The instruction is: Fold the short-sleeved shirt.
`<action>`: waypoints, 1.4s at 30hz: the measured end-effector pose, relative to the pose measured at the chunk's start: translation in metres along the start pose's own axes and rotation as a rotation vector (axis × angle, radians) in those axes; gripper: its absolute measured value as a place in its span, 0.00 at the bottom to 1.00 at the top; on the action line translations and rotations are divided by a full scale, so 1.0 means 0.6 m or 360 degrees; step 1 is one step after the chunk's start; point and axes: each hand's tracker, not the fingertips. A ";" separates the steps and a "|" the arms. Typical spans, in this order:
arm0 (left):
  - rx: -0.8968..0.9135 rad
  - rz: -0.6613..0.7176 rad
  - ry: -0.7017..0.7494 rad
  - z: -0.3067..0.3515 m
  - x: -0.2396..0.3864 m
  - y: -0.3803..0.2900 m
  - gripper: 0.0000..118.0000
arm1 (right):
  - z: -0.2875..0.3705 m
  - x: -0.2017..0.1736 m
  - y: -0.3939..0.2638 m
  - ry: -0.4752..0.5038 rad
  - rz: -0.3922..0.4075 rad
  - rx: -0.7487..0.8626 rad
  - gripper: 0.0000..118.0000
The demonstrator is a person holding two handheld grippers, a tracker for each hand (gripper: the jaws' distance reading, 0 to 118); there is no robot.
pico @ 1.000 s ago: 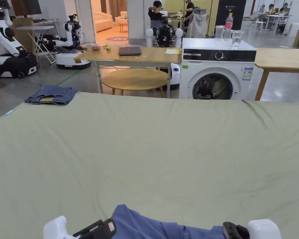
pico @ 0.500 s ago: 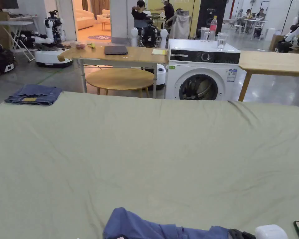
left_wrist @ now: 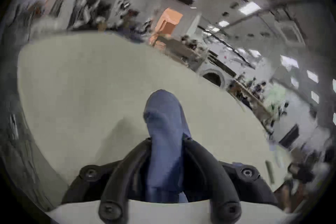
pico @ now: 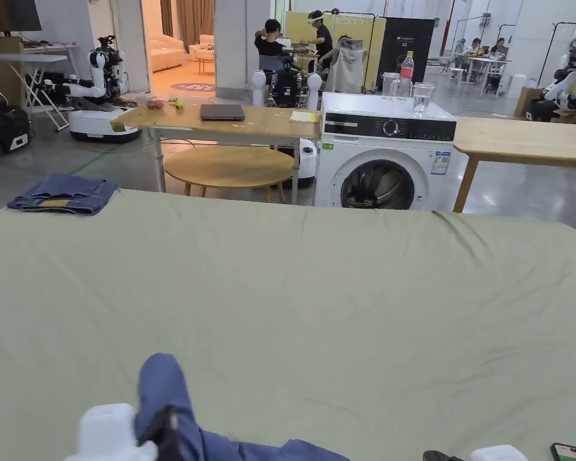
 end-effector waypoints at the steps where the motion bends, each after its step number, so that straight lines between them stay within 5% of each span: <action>1: 0.0016 -0.0231 -0.0064 0.004 0.051 -0.005 0.09 | 0.004 0.004 -0.001 -0.0002 -0.0010 0.0007 0.00; 6: -0.0028 -0.1012 -0.0245 0.006 0.261 -0.083 0.09 | 0.022 0.030 -0.016 -0.0023 -0.0047 0.0021 0.00; 11: -0.0304 -0.1419 -0.0220 -0.043 0.307 -0.186 0.09 | 0.037 0.058 -0.027 -0.0060 -0.0077 0.0020 0.00; 13: -0.0448 -0.1236 -0.0321 -0.045 0.286 -0.172 0.15 | 0.041 0.063 -0.028 -0.0062 -0.0050 0.0031 0.00; 16: -0.0264 -0.0768 -0.0425 -0.001 0.257 -0.085 0.62 | 0.037 0.069 -0.028 -0.0051 -0.0020 0.0029 0.00; 20: -0.0179 -0.0118 -0.0627 0.024 0.203 -0.011 0.69 | 0.019 0.070 -0.031 0.0009 -0.0093 0.0001 0.00; 22: -0.0233 0.0025 -0.0611 0.019 0.180 -0.007 0.79 | 0.014 0.066 -0.034 0.0034 -0.0103 -0.0016 0.00; 27: -0.0636 0.0256 -0.0677 -0.040 0.158 -0.060 0.80 | 0.004 0.056 -0.042 0.0075 -0.0108 -0.0058 0.00; 28: -0.0690 0.0290 -0.0716 -0.048 0.169 -0.074 0.74 | 0.003 0.055 -0.043 0.0079 -0.0115 -0.0066 0.00; 29: -0.0747 0.0312 -0.0749 -0.057 0.178 -0.091 0.56 | 0.002 0.056 -0.044 0.0087 -0.0122 -0.0076 0.00; 30: -0.0841 0.0310 -0.0824 -0.068 0.189 -0.107 0.26 | 0.002 0.056 -0.046 0.0095 -0.0128 -0.0086 0.00; 31: -0.0926 0.0298 -0.0888 -0.076 0.198 -0.122 0.09 | 0.001 0.057 -0.047 0.0098 -0.0130 -0.0094 0.00; 36: -0.0920 0.0222 -0.0826 -0.068 0.222 -0.137 0.01 | -0.011 0.062 -0.049 0.0144 -0.0187 -0.0145 0.00; 42: -0.0610 0.0210 -0.0689 -0.006 0.127 -0.054 0.01 | -0.078 0.023 -0.059 0.0475 -0.0426 -0.0262 0.00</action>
